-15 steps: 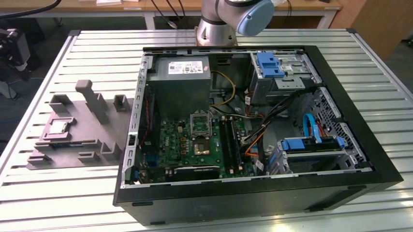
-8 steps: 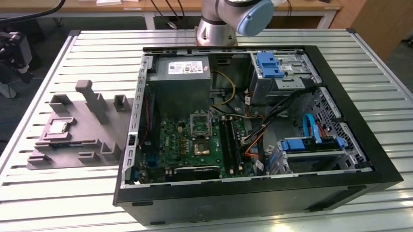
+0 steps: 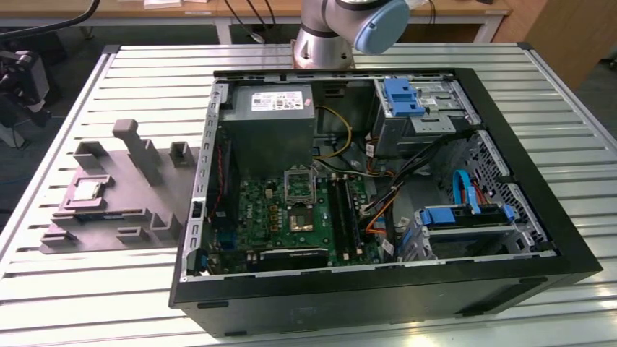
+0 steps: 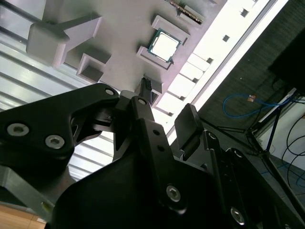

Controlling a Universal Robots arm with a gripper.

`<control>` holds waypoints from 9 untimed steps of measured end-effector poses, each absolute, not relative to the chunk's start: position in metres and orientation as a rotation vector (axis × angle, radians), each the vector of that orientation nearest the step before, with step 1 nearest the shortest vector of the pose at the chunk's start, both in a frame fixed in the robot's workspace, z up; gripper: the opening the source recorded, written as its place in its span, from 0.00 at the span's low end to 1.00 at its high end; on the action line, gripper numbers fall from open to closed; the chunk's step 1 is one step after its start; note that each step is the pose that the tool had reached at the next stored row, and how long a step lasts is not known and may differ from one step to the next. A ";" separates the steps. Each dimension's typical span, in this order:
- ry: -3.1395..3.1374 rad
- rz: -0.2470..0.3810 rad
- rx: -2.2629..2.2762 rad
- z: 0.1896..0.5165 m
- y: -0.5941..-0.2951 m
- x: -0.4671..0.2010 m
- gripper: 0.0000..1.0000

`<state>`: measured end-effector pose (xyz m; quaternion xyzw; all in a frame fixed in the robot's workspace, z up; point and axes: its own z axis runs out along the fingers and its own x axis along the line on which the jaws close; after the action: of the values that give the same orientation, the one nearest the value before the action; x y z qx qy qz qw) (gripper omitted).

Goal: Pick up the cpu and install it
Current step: 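Pick up the cpu and move it towards the insertion slot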

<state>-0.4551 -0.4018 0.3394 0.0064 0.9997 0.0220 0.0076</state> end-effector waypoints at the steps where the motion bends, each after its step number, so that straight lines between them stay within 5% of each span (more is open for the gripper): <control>1: 3.125 0.069 0.020 0.339 -0.402 -0.455 0.47; 9: 3.125 0.069 0.020 0.333 -0.402 -0.455 0.47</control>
<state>-0.4551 -0.4020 0.3329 0.0064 0.9997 0.0220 0.0077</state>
